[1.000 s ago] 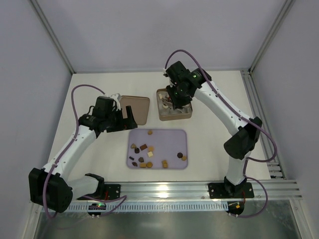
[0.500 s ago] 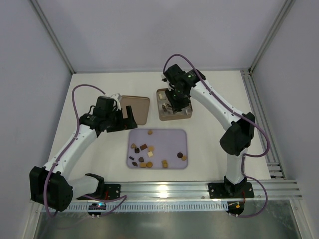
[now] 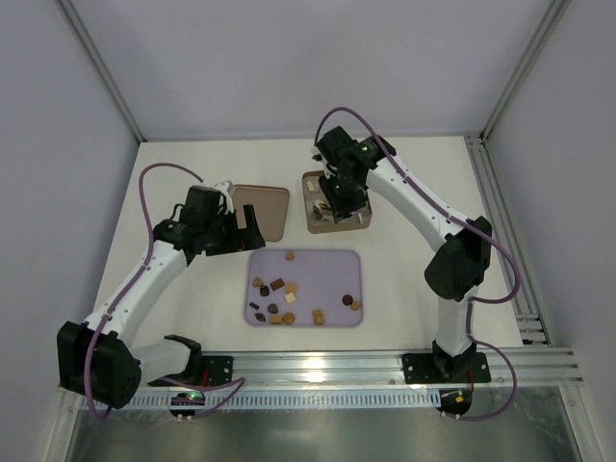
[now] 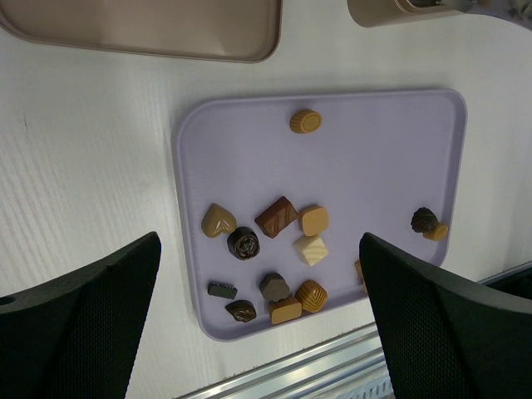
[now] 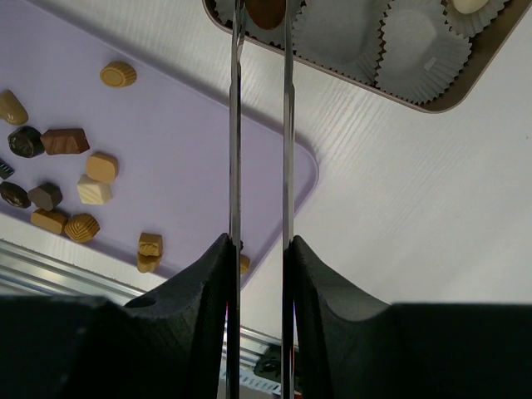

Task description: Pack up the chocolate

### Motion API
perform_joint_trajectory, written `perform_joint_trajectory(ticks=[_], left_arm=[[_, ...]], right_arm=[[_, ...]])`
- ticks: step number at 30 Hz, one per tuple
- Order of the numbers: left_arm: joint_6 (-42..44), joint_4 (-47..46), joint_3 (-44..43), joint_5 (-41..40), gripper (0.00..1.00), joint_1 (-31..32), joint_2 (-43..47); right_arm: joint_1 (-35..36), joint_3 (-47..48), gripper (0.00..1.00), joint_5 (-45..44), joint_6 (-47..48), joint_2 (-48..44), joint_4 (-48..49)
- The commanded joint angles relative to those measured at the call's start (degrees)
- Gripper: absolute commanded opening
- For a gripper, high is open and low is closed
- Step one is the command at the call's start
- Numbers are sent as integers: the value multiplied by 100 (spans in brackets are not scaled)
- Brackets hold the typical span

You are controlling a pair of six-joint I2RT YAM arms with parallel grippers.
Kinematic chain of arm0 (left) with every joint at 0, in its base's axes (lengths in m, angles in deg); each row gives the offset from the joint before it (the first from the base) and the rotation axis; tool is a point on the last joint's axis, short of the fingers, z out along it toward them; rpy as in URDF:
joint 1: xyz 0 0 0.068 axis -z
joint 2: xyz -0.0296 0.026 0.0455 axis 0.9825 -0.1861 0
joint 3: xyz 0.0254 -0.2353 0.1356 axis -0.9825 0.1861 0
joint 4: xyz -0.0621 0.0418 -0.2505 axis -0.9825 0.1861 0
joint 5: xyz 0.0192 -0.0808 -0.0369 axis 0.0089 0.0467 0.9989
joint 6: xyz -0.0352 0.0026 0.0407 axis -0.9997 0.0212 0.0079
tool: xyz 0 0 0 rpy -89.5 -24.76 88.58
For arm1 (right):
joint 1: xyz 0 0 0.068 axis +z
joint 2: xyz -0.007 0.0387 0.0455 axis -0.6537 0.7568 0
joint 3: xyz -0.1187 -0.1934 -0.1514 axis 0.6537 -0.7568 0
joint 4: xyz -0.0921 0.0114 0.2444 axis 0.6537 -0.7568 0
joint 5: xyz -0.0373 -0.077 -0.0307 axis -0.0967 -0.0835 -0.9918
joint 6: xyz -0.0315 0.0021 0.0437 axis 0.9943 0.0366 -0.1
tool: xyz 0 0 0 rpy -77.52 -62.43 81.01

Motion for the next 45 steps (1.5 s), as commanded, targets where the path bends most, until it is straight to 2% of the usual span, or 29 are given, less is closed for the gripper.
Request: perform_joint_trajectory(ticks=[1,12,13,19,30,38,45], left_arm=[[55,-146,-127,-55,100,11,20],[55,-155,-109,-81,100,11,55],[64,-146,-118,-73,100,11,47],[55,-137,-109,-64,100,11,64],[64,-137,-92,-64,100,11,82],[55,-128,-109,-81,100,11,99],[46,-128,-109,-99,100,11,117]], right_arm=[[-8,-17,35,42,102,-81,105],[-8,9,36,59,120,-19,149],[-8,0,39,51,120,-19,149],[-8,18,42,51,120,7,158],[-17,325,42,-90,76,-89,62],[-17,501,42,-143,-56,-379,-79],[185,133,42,-107,-135,-968,-403]])
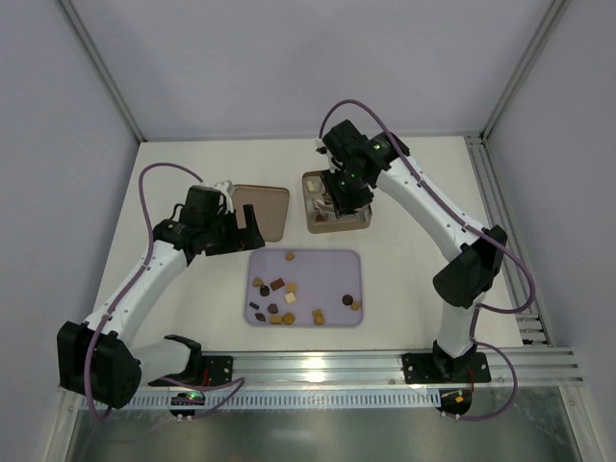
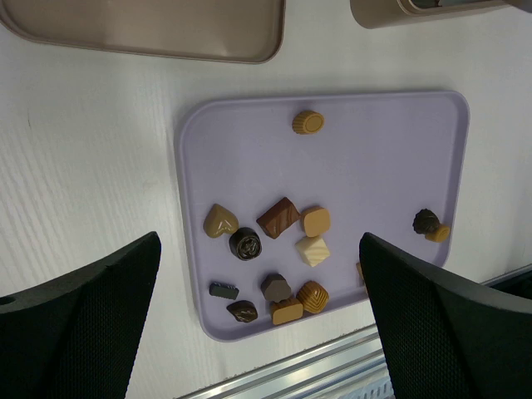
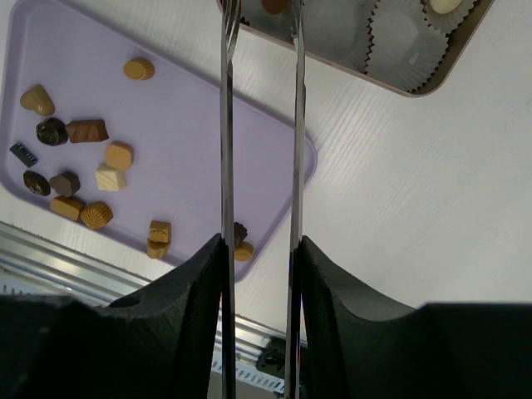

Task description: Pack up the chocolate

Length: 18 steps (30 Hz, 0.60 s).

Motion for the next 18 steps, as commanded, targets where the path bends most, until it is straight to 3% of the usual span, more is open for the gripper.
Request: perform_joint_trajectory(ticks=[1,10,18], left_arm=[[38,-130,-109,-42,100,11,106],[2,-130,-109,54,100,19,62],[-15,-139,-57,125,100,11,106]], right_arm=[[294,-130,42,-46,-113,-743,-328],[1498,-1685,42,164,-948,-1727,-680],[2518,-2310,43,569,-1625,-1992,-803]])
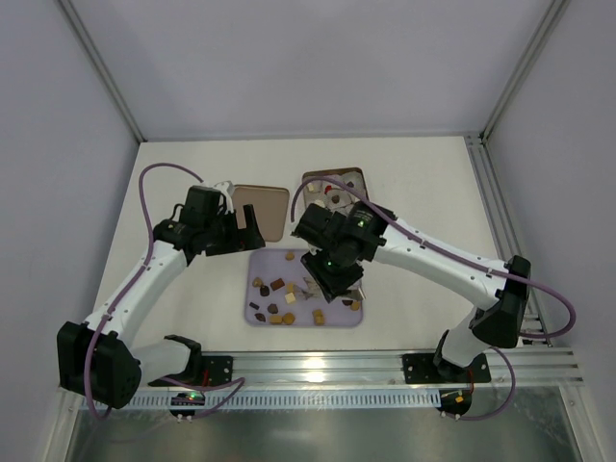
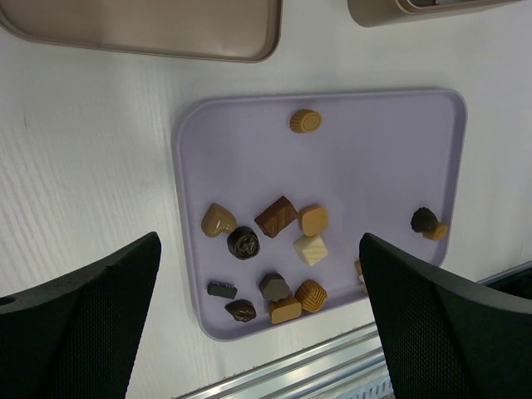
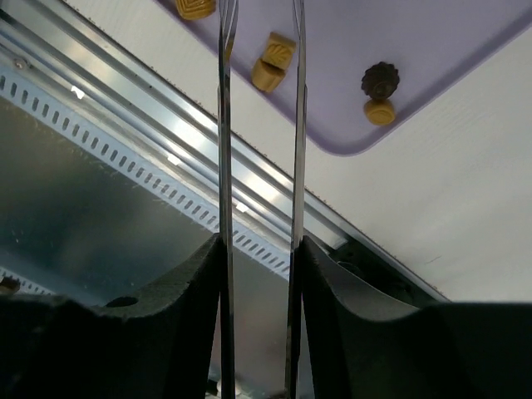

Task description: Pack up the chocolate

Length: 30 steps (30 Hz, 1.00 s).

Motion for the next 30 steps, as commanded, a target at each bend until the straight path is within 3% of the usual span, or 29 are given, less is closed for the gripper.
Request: perform_joint_trajectory(ticks=[1,15,30], left_arm=[[-11,-135,-48,97,100,19,123],[-28,-126,22,88,100,11,281],[-20,-126,40,62,100,11,317]], right_arm=[[254,-181,43,169,-497,-330,-521],[659,-885,46,90,-1113,-656,-556],[650,-1263,46,29,-1113,-498,-187]])
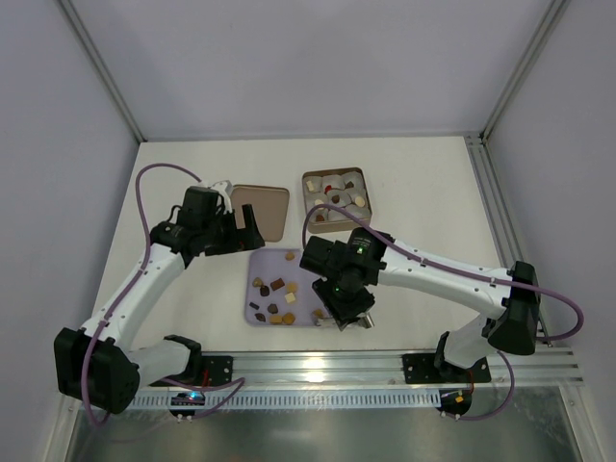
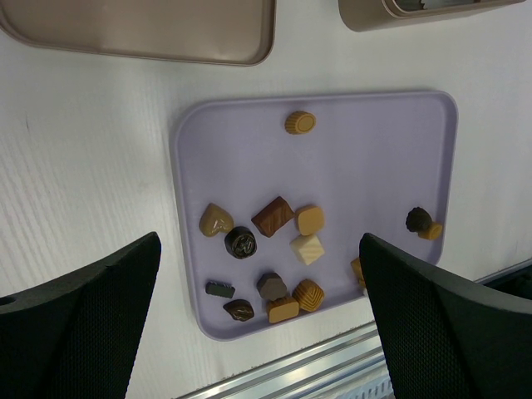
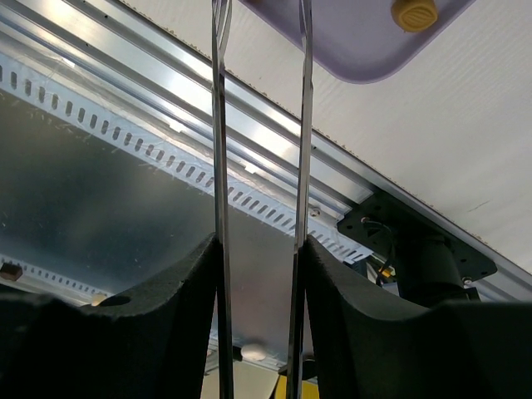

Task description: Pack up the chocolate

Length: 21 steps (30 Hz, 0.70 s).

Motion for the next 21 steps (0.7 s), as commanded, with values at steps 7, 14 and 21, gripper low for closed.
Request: perform_joint_trajectory(ticks=[7,14,21], left_arm=[[-15,-128,27,27,100,11,120],[-24,-128,18,18,100,11,76],[-24,-128,9,26,100,11,50]], right_arm=[[21,-13,45,-103,6,80,17],[-93,-4,45,-120,68,115,149],[-155,-22,40,-103,164,168,167]])
